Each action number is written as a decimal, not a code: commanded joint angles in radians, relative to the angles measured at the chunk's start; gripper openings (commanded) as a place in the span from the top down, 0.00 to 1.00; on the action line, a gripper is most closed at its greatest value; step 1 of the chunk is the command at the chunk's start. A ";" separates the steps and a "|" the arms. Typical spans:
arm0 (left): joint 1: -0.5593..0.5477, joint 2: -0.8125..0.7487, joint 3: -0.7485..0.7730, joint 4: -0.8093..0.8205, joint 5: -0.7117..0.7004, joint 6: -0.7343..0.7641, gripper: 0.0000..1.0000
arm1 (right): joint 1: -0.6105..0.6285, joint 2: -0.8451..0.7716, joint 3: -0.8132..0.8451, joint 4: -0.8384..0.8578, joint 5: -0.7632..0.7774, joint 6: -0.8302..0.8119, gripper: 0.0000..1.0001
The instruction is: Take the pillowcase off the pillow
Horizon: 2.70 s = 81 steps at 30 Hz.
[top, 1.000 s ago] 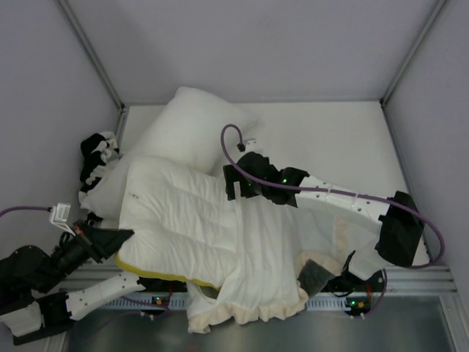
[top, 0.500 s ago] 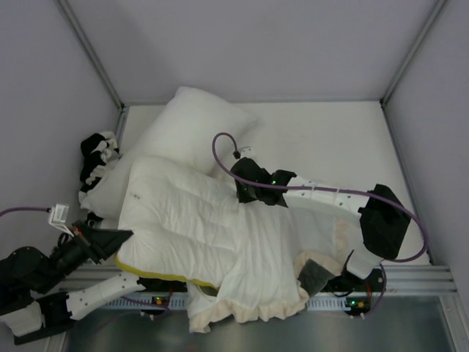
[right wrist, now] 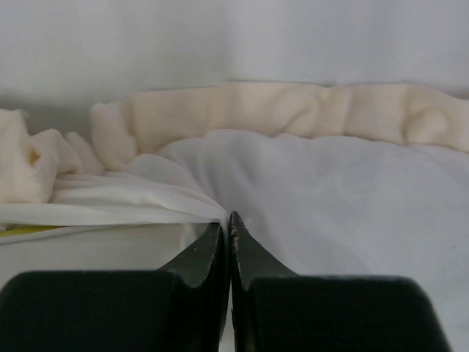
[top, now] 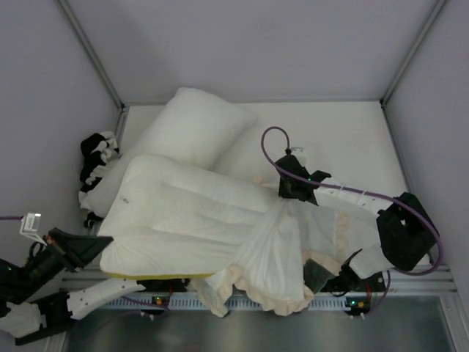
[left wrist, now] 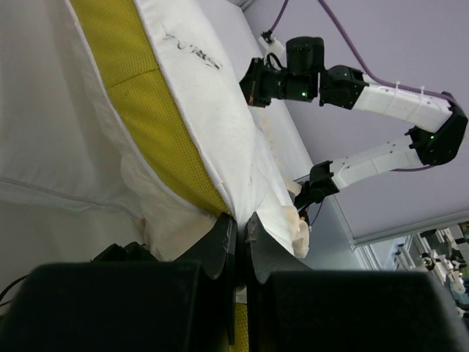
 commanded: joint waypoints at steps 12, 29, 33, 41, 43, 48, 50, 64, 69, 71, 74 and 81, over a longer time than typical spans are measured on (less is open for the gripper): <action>0.003 -0.023 0.407 -0.071 -0.128 0.020 1.00 | -0.375 -0.285 -0.197 -0.027 0.052 -0.078 1.00; 0.003 0.012 0.021 0.050 -0.076 0.011 1.00 | -0.496 -0.383 -0.178 -0.036 -0.065 -0.115 1.00; 0.003 0.052 -0.009 0.051 -0.109 0.020 1.00 | -0.585 -0.411 -0.140 -0.055 -0.141 -0.121 1.00; 0.005 -0.014 -0.004 0.034 -0.233 -0.018 1.00 | -0.826 -0.452 -0.008 -0.127 -0.270 -0.178 1.00; 0.005 -0.018 0.001 0.010 -0.250 -0.037 1.00 | -0.922 -0.464 0.001 -0.133 -0.339 -0.187 1.00; 0.002 -0.011 -0.030 0.017 -0.218 -0.031 1.00 | -1.025 -0.487 0.020 -0.141 -0.417 -0.170 1.00; 0.002 0.001 -0.045 0.039 -0.198 -0.019 1.00 | -1.042 -0.478 0.033 -0.141 -0.459 -0.138 1.00; 0.002 0.086 -0.245 0.162 -0.056 0.008 1.00 | -1.100 -0.506 0.645 -0.392 -0.197 -0.132 1.00; 0.002 0.058 -0.248 0.189 -0.091 -0.006 1.00 | -1.131 -0.501 0.721 -0.409 -0.175 -0.147 1.00; 0.002 0.077 -0.292 0.246 -0.038 0.007 1.00 | -1.145 -0.498 0.724 -0.409 -0.164 -0.147 1.00; 0.002 0.159 -0.324 0.283 0.022 0.032 1.00 | -1.146 -0.495 0.708 -0.408 -0.178 -0.138 1.00; 0.002 0.273 -0.452 0.476 0.163 0.089 1.00 | -1.146 -0.507 0.384 -0.343 -0.511 -0.207 0.31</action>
